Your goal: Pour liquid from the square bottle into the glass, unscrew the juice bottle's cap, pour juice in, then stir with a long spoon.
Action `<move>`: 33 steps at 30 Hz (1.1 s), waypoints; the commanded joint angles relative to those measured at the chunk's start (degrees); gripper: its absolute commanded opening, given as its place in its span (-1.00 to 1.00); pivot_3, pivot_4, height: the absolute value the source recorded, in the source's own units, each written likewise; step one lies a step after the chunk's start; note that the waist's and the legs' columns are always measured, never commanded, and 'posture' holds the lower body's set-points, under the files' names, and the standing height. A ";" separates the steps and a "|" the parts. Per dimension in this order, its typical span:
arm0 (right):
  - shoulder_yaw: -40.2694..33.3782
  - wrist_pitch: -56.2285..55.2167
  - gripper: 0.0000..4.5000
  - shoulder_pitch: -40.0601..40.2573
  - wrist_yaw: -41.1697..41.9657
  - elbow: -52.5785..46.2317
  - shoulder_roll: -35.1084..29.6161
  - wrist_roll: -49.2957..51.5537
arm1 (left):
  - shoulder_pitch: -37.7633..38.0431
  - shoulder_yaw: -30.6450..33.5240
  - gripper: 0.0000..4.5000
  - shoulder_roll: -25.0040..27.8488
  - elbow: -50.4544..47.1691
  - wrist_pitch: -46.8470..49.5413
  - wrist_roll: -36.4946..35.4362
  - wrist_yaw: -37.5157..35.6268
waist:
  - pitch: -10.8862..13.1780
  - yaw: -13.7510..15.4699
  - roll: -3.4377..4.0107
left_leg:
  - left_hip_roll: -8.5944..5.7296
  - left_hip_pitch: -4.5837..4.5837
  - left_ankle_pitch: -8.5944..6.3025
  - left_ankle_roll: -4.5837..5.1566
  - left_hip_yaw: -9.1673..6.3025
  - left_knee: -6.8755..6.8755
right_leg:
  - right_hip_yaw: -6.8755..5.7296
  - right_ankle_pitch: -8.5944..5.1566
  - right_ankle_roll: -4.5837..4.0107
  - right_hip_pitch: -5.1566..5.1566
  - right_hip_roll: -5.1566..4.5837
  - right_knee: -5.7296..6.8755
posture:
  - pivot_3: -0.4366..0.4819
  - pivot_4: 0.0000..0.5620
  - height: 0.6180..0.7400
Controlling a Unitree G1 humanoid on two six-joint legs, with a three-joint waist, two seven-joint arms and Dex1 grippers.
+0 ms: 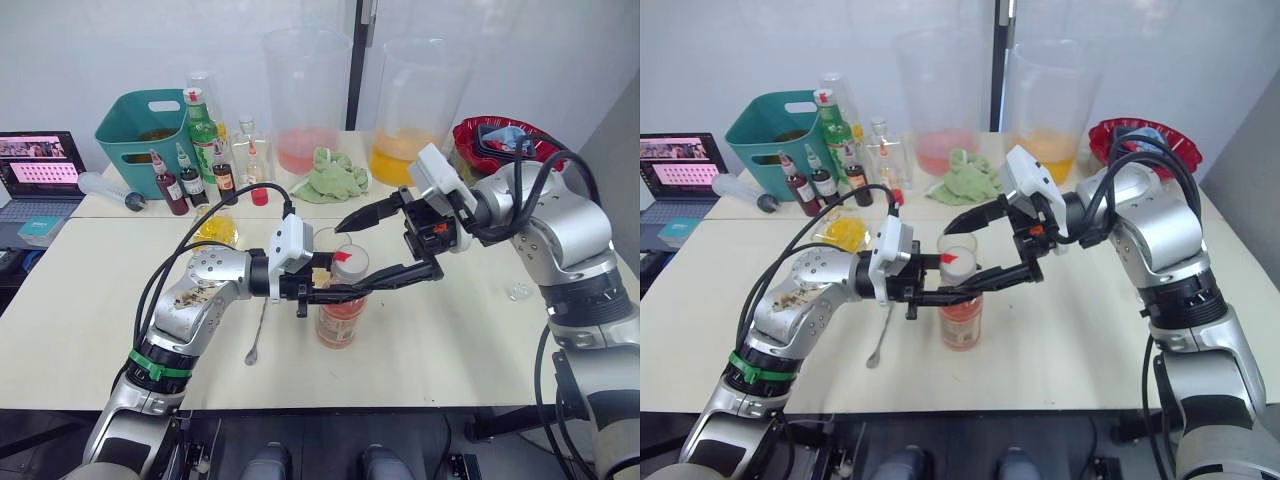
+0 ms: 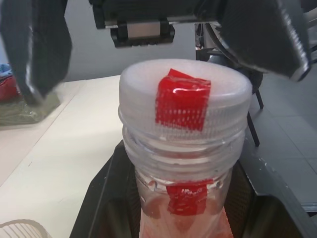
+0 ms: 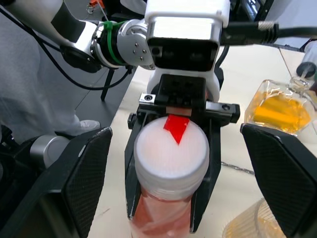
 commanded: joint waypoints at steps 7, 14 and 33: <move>-11.69 12.25 0.96 10.08 -17.12 -16.15 -2.62 5.57 | -1.43 -1.96 -0.28 -0.88 4.44 -0.46 2.44 -0.30 | 0.00 0.10 0.00 | -0.01 -0.01 0.00 0.00 -0.01 0.00 | 0.00 0.00 0.00 0.01 -0.02 0.00 | -0.05 -0.47 1.00; -15.43 16.69 0.96 16.40 -30.19 -24.61 -0.12 7.12 | -3.50 -2.69 -0.28 -2.46 7.57 -1.52 2.72 -1.88 | 0.00 0.53 0.00 | -0.05 -0.01 0.01 0.00 0.00 0.00 | 0.01 0.00 0.00 0.04 -0.04 -0.01 | -0.05 -0.47 1.00; -14.24 18.42 0.35 20.62 -40.65 -31.75 3.33 11.77 | -4.05 -2.78 -0.28 -2.36 8.11 -1.51 2.83 -2.61 | 0.00 0.70 -0.01 | -0.08 -0.01 0.01 0.01 0.00 0.01 | 0.01 0.00 0.02 0.06 -0.02 -0.03 | -0.05 -0.47 1.00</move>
